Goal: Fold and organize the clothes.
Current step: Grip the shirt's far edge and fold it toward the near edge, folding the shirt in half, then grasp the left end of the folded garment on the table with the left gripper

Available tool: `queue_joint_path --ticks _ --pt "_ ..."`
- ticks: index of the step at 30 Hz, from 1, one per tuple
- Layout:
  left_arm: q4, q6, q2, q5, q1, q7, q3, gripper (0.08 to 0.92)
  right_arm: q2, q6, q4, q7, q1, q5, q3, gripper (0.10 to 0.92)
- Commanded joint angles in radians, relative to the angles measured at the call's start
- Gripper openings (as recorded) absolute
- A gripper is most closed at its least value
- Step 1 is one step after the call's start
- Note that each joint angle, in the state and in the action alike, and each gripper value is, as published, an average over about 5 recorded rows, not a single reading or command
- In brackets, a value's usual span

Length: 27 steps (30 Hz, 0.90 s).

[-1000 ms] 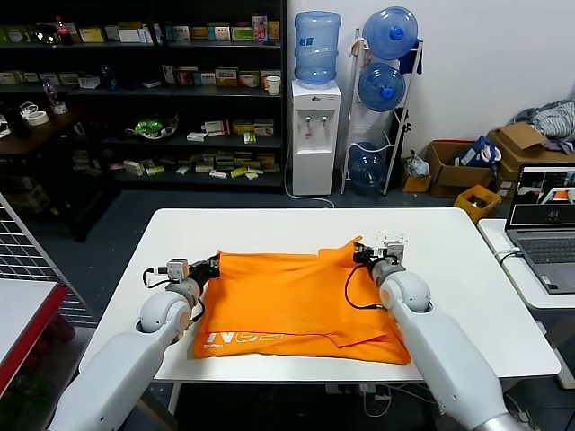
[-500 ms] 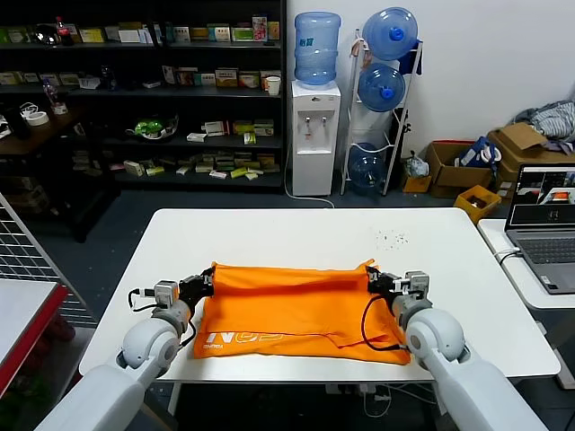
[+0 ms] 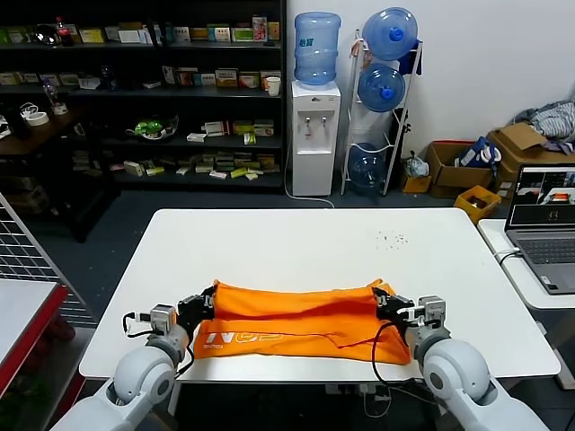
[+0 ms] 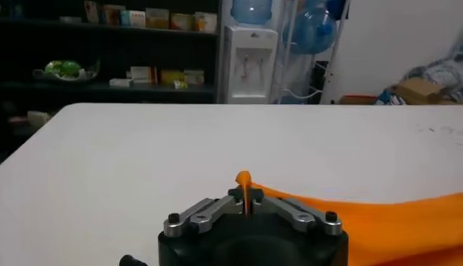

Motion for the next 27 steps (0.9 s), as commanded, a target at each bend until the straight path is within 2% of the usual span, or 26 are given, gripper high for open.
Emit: queue_joint_path --ticks 1,10,20,23,27 --pt "-0.087 0.005 0.009 0.019 0.107 -0.021 -0.012 0.209 -0.019 -0.012 0.068 -0.010 -0.084 -0.004 0.040 0.268" --pt "-0.087 -0.003 -0.004 0.037 0.140 -0.027 -0.033 0.460 -0.011 0.010 0.067 -0.009 -0.119 -0.024 0.074 0.519" --pt "0.030 -0.074 -0.125 0.093 0.158 0.010 -0.081 0.744 0.022 0.030 0.053 -0.020 -0.143 -0.058 0.092 0.789" --pt "0.059 -0.086 -0.145 0.106 0.158 0.019 -0.084 0.803 0.026 0.031 0.051 -0.020 -0.142 -0.060 0.092 0.818" --pt "0.097 -0.101 -0.153 0.125 0.155 0.024 -0.084 0.821 0.027 0.032 0.050 -0.020 -0.142 -0.060 0.093 0.822"
